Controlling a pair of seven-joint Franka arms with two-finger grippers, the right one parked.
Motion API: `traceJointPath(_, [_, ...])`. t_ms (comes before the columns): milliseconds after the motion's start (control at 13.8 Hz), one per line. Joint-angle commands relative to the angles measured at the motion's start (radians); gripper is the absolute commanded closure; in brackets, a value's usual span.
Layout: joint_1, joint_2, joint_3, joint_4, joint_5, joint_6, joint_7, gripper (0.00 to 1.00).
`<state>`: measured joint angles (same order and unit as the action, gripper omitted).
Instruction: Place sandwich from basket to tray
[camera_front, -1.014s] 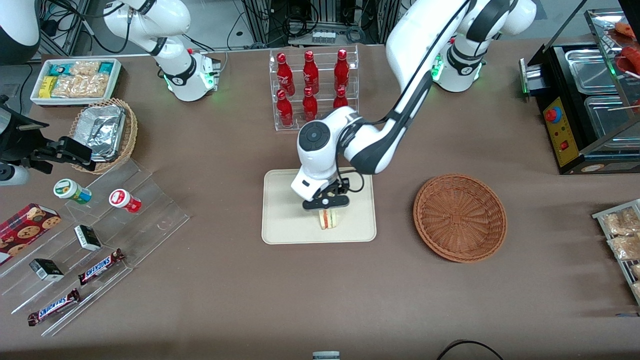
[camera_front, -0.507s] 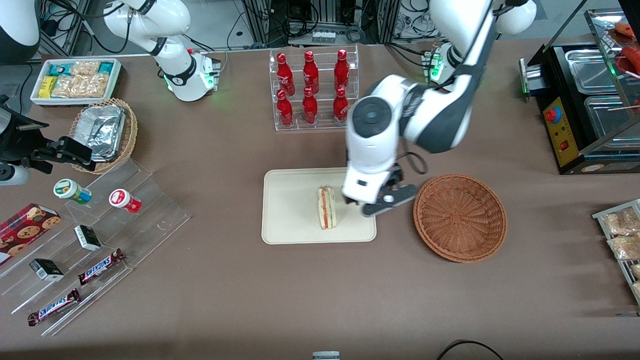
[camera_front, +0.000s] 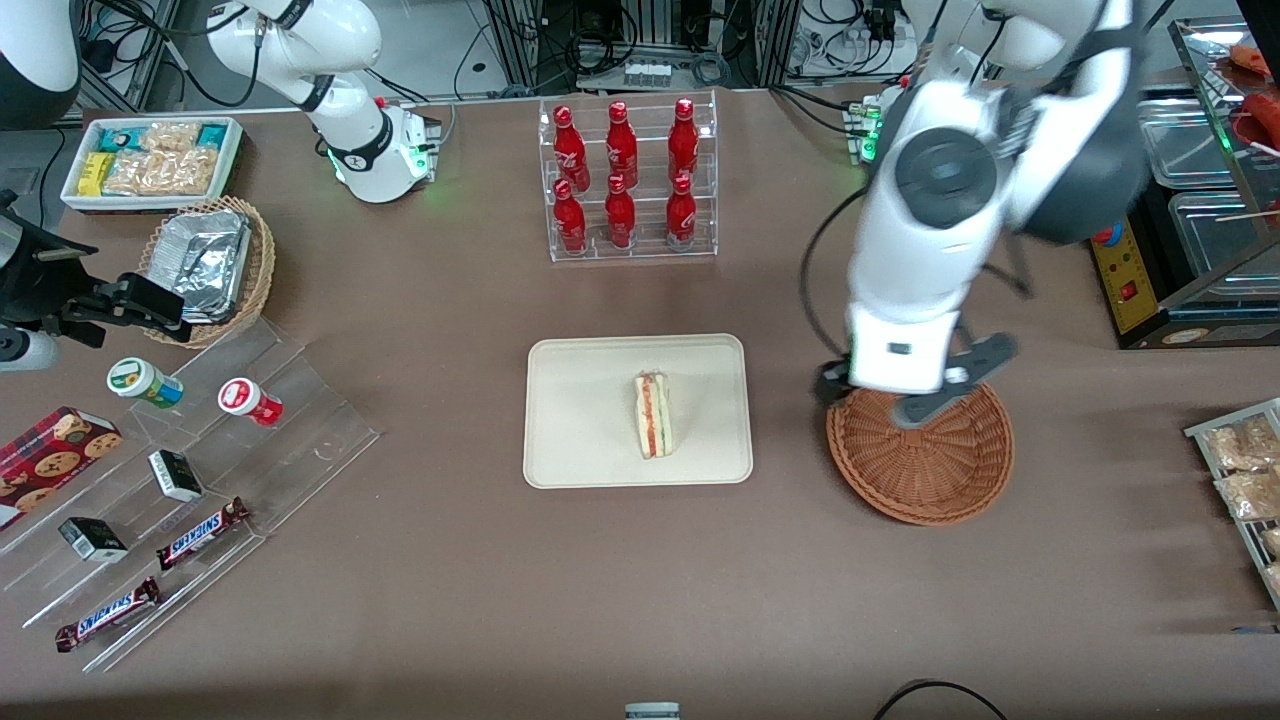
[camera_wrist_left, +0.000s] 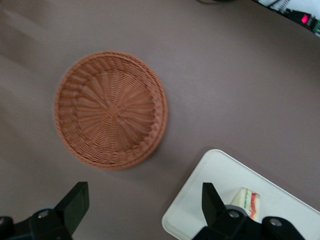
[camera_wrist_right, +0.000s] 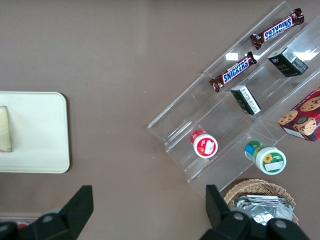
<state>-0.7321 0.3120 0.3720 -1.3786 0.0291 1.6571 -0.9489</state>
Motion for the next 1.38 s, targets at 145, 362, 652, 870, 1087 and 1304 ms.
traceJointPath(145, [-0.013, -0.163, 0.18, -0.112, -0.075, -0.082, 0.279, 0.01])
traceJointPath(362, [-0.013, -0.237, 0.281, -0.154, -0.075, -0.115, 0.437, 0.01])
traceJointPath(652, [-0.013, -0.258, 0.409, -0.151, -0.08, -0.157, 0.643, 0.01])
traceJointPath(870, [-0.013, -0.254, 0.436, -0.145, -0.101, -0.152, 0.668, 0.01])
traceJointPath(1087, [-0.01, -0.248, 0.444, -0.14, -0.109, -0.143, 0.667, 0.01])
traceJointPath(1304, [0.304, -0.241, 0.176, -0.102, -0.159, -0.151, 0.68, 0.01])
